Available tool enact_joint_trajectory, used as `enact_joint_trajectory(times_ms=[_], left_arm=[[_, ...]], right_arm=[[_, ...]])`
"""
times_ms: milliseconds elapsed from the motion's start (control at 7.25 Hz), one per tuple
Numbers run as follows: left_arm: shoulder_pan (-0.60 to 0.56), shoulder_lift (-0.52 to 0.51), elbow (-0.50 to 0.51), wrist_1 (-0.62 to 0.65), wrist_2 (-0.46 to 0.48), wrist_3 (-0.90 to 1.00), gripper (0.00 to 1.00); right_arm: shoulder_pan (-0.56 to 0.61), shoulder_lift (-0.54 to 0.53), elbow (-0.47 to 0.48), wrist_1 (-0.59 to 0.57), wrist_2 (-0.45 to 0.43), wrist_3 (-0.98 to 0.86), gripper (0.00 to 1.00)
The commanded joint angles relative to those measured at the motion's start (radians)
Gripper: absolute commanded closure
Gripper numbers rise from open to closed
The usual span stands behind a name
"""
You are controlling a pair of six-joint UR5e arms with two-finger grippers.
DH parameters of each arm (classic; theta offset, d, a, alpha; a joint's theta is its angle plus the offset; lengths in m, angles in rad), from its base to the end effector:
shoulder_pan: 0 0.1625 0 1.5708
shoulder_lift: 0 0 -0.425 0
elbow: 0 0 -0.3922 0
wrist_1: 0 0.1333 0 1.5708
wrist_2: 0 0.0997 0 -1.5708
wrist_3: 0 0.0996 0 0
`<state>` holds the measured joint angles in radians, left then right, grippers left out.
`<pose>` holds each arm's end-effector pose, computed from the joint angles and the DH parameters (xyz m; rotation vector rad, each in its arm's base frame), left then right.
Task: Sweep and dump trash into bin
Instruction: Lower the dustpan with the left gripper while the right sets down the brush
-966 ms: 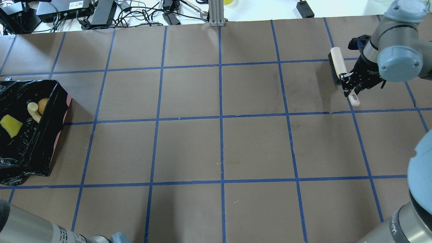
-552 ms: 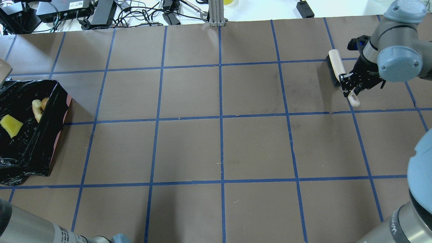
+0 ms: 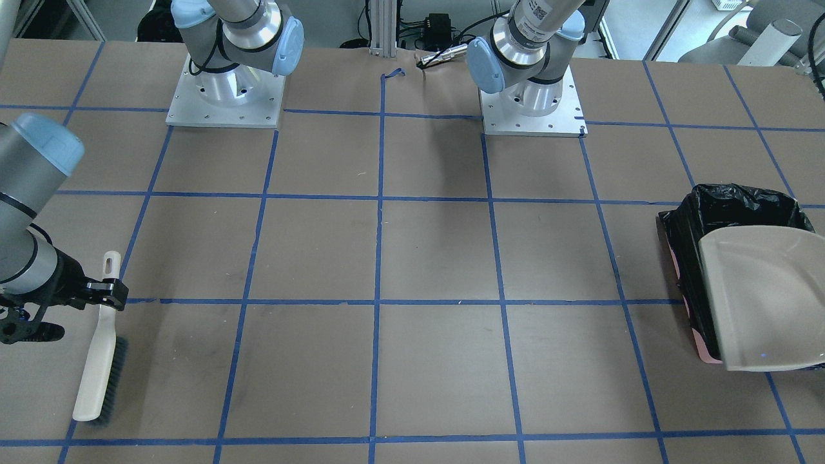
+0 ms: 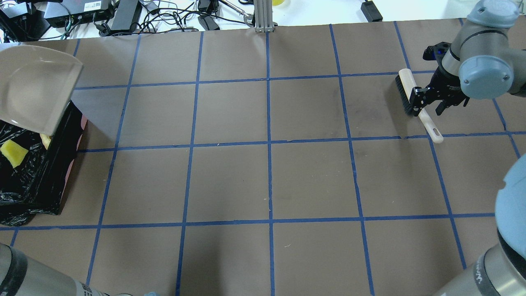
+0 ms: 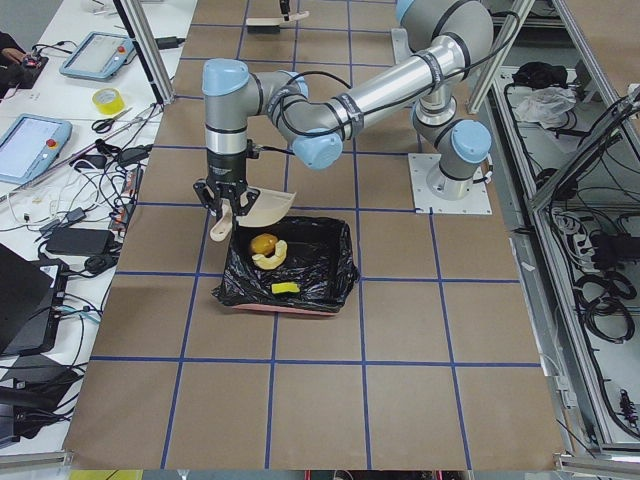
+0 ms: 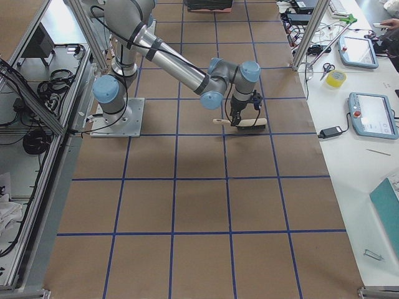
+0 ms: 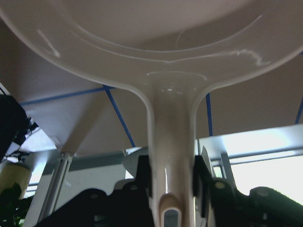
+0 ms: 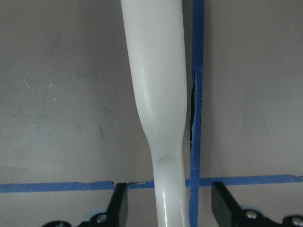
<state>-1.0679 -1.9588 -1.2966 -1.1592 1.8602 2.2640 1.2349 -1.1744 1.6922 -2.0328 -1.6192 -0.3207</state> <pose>0.2328 -0.6409 0.4494 2.1044 1.8165 0.3203 -0.0761 -0.6078 0.2555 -0.0215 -3.1119 -0.1065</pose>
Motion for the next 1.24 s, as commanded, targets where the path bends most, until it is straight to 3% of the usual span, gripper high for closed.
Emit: enact_joint_trajectory(times_ms=[0, 552, 828, 1103], left_arm=[[-0.151, -0.029, -0.004, -0.027, -0.035, -0.195, 1.0], [-0.361, -0.155, -0.052, -0.04, -0.067, -0.573, 1.0], [-0.38, -0.193, -0.067, -0.04, -0.116, -0.626, 1.0], [-0.385, -0.207, -0.085, -0.025, -0.108, -0.614, 1.0]], right_arm=[[0.002, -0.074, -0.011, 0.031, -0.004, 0.003, 0.0], [0.009, -0.418, -0.013, 0.283, 0.011, 0.063, 0.0], [0.067, -0.447, -0.011, 0.316, 0.025, 0.068, 0.0], [0.225, -0.445, -0.012, 0.305, 0.05, 0.068, 0.0]])
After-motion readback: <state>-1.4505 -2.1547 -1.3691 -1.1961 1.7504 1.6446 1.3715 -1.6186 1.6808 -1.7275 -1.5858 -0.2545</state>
